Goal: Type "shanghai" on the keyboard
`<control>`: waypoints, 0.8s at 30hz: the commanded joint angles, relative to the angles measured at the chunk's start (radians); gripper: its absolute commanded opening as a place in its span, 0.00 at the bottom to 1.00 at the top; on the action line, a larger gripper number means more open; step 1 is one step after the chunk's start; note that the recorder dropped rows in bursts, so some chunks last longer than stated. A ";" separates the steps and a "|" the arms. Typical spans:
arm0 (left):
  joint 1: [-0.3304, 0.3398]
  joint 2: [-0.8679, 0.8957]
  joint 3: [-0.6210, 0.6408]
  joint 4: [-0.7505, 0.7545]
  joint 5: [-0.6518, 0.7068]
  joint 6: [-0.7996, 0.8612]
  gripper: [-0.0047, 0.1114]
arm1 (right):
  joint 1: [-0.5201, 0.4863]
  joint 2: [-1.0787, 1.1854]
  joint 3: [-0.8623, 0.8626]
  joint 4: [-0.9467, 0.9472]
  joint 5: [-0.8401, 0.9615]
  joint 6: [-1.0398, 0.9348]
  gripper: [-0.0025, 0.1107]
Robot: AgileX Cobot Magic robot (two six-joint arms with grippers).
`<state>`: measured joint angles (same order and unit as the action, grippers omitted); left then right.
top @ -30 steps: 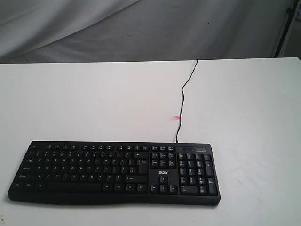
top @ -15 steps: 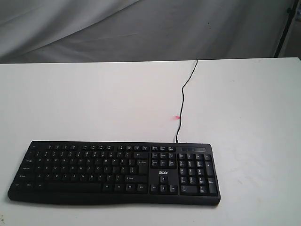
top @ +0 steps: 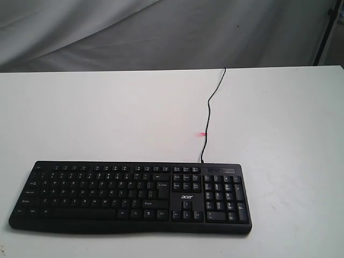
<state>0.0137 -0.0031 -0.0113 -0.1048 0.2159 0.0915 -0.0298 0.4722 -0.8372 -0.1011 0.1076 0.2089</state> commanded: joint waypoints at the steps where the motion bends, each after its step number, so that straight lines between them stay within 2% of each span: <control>1: -0.004 0.003 0.001 -0.004 -0.003 -0.001 0.05 | -0.001 0.152 -0.161 -0.012 0.152 -0.053 0.02; 4: -0.004 0.003 0.001 -0.004 -0.003 -0.001 0.05 | -0.001 0.243 -0.241 0.038 0.219 -0.166 0.02; 8: -0.004 0.003 0.001 -0.004 -0.003 -0.001 0.05 | -0.001 0.356 -0.355 0.203 0.332 -0.407 0.02; 14: -0.004 0.003 0.001 -0.004 -0.003 -0.001 0.05 | -0.001 0.536 -0.502 0.426 0.522 -0.651 0.02; 18: -0.004 0.003 0.001 -0.004 -0.003 -0.001 0.05 | -0.001 0.631 -0.558 0.419 0.608 -0.719 0.02; 24: -0.004 0.003 0.001 -0.004 -0.003 -0.001 0.05 | -0.001 0.735 -0.559 0.425 0.610 -0.823 0.02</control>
<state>0.0137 -0.0031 -0.0113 -0.1048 0.2159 0.0915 -0.0298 1.1736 -1.3901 0.3114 0.7093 -0.5691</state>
